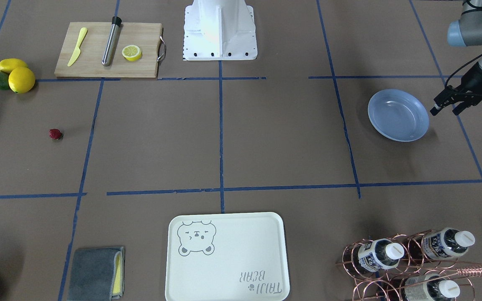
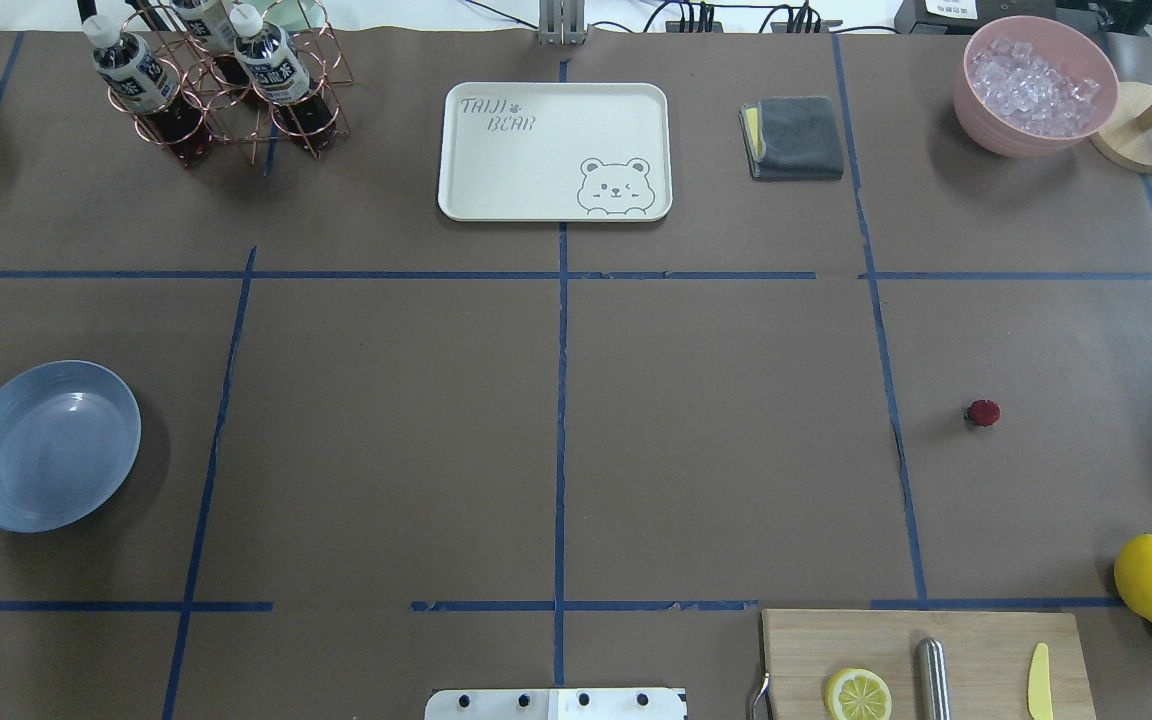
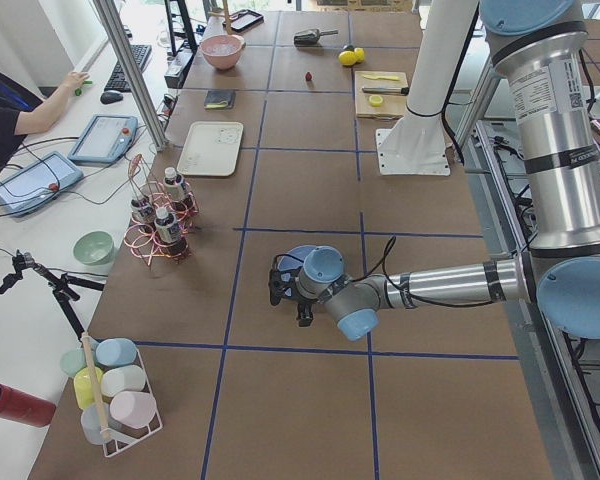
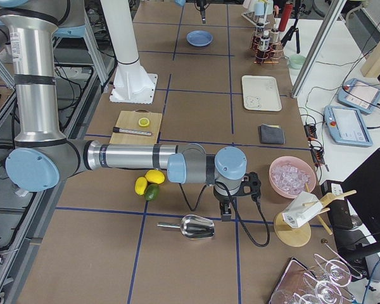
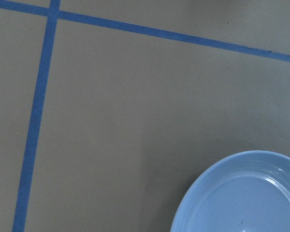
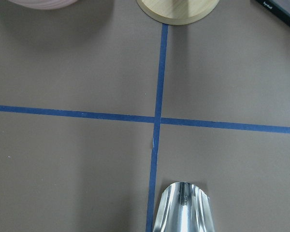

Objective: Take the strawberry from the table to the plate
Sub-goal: 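Lower the left gripper to the rim of the light blue plate and grasp it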

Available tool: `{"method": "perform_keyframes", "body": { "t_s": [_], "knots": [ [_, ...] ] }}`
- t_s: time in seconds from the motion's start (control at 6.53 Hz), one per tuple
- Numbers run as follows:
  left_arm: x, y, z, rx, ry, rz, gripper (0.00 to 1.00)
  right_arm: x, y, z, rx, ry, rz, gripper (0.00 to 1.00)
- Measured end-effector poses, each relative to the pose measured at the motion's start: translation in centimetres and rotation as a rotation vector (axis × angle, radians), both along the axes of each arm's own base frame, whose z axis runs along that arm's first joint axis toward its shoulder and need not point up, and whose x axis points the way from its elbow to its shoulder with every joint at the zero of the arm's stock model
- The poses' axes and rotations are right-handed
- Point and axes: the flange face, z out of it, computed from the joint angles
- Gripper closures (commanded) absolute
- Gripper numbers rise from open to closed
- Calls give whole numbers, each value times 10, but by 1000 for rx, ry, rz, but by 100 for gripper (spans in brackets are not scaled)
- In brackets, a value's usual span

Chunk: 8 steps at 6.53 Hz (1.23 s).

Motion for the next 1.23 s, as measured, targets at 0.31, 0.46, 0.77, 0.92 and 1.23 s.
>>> {"method": "perform_keyframes", "body": {
  "t_s": [0.31,0.46,0.77,0.92,1.23],
  "knots": [
    [18,3,3,-1,-17,12,11,0,0,-1,-1,-1,1,0],
    [24,4,5,-1,-21,22,13,0,0,-1,0,-1,2,0],
    [33,6,5,0,-22,45,36,0,0,-2,2,-1,2,0],
    [37,8,5,1,-22,54,43,0,-1,-4,6,-1,2,0],
    [43,10,5,3,-22,71,82,0,-1,-9,15,0,2,0]
  ]
}}
